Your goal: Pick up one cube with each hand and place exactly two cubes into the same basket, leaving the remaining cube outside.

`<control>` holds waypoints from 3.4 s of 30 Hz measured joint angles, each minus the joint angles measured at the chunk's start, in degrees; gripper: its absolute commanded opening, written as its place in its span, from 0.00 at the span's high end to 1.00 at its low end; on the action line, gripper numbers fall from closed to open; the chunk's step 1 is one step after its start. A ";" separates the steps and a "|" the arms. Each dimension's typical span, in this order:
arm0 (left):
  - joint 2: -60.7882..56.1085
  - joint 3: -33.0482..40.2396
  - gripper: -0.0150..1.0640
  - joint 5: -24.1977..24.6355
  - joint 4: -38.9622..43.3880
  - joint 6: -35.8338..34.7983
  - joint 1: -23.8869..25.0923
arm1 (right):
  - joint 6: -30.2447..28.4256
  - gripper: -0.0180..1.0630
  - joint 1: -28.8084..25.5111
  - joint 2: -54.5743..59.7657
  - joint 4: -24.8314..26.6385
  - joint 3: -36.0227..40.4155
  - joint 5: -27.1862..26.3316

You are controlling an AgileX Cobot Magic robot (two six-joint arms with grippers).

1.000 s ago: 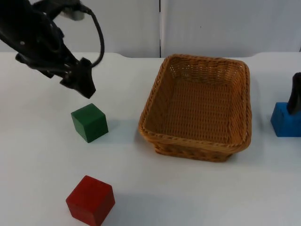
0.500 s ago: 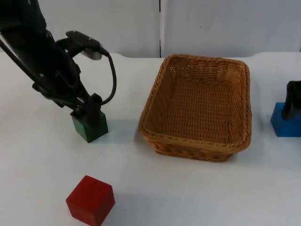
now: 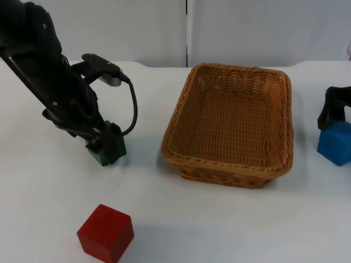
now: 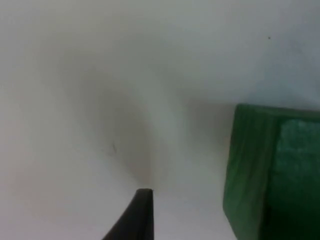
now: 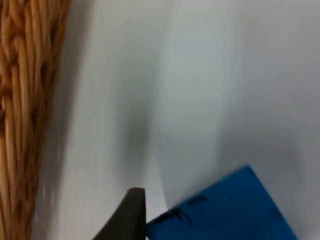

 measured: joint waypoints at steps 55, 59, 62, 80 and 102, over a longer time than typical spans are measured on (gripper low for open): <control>-4.46 -0.61 0.99 3.83 3.06 -5.30 0.00 | -3.41 0.98 0.00 -8.65 -0.62 0.38 5.78; -7.65 -0.61 0.99 5.45 3.20 -5.88 0.00 | -3.41 0.98 0.00 -15.45 -1.45 0.38 7.30; -10.45 -0.61 0.99 6.47 3.66 -7.27 0.00 | -3.51 0.99 0.00 -21.44 -1.56 0.38 8.12; -33.18 -0.61 0.99 9.54 4.48 -11.87 0.00 | -3.62 0.99 0.00 -48.95 -1.56 0.38 13.10; -41.63 -0.61 0.99 12.84 3.38 -12.89 0.00 | -3.83 0.99 0.00 -52.30 -1.56 0.38 15.67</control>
